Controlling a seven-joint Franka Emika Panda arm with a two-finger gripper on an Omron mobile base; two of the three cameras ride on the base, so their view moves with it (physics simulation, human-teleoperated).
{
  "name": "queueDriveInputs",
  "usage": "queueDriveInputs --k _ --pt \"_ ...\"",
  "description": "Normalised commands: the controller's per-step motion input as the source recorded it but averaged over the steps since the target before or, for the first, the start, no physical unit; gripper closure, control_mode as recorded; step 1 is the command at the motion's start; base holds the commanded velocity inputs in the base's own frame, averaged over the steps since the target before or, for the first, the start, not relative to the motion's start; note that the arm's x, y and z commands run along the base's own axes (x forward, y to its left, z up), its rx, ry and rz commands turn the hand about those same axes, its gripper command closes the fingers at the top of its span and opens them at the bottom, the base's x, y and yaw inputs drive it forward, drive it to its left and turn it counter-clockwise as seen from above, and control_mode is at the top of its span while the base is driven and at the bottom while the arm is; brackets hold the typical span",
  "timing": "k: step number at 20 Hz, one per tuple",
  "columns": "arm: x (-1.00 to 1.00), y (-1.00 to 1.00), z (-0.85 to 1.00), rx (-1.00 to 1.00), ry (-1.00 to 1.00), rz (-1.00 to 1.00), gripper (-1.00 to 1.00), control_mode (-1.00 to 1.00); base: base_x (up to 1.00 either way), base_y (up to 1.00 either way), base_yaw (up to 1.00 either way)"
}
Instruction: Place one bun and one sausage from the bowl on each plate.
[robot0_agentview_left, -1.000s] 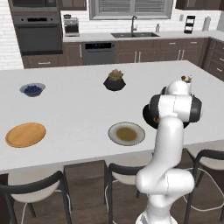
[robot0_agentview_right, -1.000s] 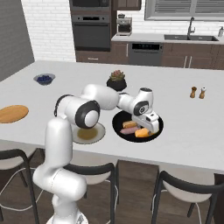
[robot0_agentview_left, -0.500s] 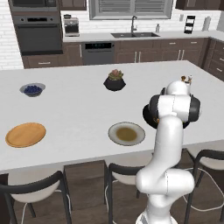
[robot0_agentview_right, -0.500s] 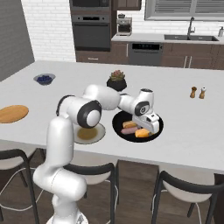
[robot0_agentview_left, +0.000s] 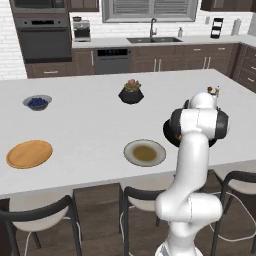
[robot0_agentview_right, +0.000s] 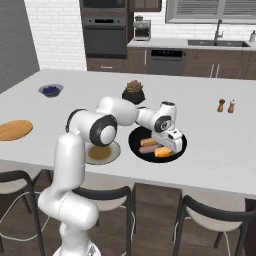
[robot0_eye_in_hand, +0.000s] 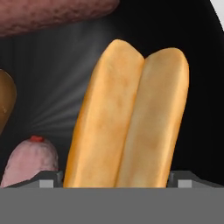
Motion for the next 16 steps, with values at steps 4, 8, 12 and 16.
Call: queueDriveInputs --k 4,8,12,16 --pt "0.07 0.02 -0.34 0.0 0.0 0.0 1.0 -1.0 0.0 0.0 0.0" --pt "0.0 0.0 -0.01 0.0 0.0 0.0 1.0 -1.0 0.0 0.0 0.0" --pt "-0.17 0.0 0.25 0.0 0.0 0.0 1.0 -1.0 0.0 0.0 0.0" --pt "-0.63 0.36 0.66 0.0 -0.07 0.04 1.0 -1.0 0.0 0.0 0.0"
